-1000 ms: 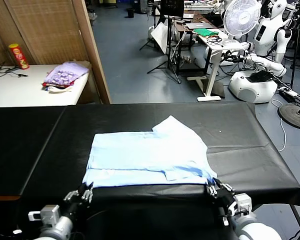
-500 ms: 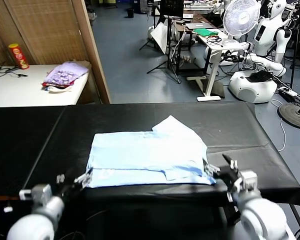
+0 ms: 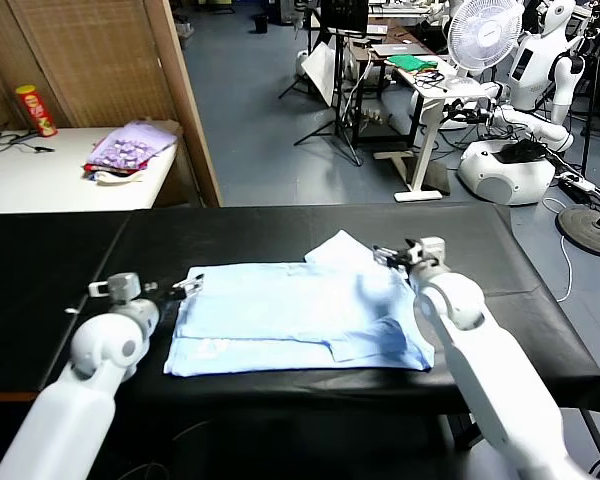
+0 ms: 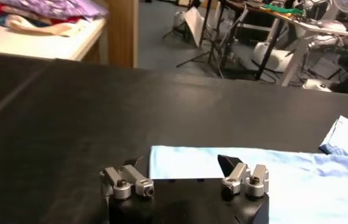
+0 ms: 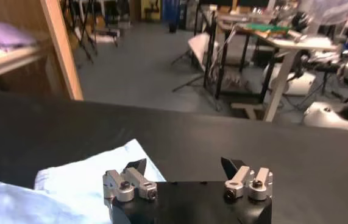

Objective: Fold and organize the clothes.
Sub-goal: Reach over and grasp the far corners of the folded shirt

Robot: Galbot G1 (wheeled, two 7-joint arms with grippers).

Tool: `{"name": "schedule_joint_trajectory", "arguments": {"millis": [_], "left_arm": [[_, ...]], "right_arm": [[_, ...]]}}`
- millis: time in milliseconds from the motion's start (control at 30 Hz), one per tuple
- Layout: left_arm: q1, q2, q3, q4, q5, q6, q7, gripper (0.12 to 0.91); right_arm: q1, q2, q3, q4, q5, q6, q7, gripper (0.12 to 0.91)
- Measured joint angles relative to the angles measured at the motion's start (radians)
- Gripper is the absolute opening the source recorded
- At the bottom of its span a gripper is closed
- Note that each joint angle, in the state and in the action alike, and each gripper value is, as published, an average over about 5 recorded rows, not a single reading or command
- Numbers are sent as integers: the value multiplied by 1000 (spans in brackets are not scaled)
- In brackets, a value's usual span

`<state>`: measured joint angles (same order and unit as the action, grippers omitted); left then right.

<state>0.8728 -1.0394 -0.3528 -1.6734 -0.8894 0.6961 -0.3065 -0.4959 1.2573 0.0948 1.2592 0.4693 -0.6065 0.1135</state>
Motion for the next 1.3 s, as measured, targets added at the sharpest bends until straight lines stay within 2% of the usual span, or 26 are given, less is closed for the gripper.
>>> {"name": "schedule_joint_trajectory", "arguments": {"millis": [300, 533, 633, 733, 867, 967, 1133, 1233, 1300], "left_arm": [[-123, -37, 48, 169, -2, 10, 40, 798], [-172, -51, 71, 244, 19, 22, 66, 775], [-176, -51, 72, 262, 26, 21, 76, 667], [-173, -48, 71, 265, 32, 24, 85, 507], [-159, -38, 71, 249, 36, 31, 91, 276], [-146, -30, 71, 236, 50, 31, 104, 155], [-135, -27, 68, 232, 76, 21, 124, 125], [-132, -26, 65, 230, 83, 11, 133, 125], [-131, -25, 63, 226, 86, 3, 137, 125]], "right_arm": [[68, 82, -11, -175, -59, 27, -62, 791], [95, 112, -13, -248, -65, 39, -81, 682], [98, 119, -12, -263, -67, 42, -83, 630], [98, 124, -11, -268, -67, 42, -84, 589], [99, 131, -11, -278, -70, 43, -85, 577], [100, 136, -11, -283, -77, 43, -88, 577], [99, 138, -12, -288, -92, 47, -98, 545], [97, 139, -13, -284, -96, 51, -100, 430], [93, 138, -12, -278, -97, 55, -100, 315]]}}
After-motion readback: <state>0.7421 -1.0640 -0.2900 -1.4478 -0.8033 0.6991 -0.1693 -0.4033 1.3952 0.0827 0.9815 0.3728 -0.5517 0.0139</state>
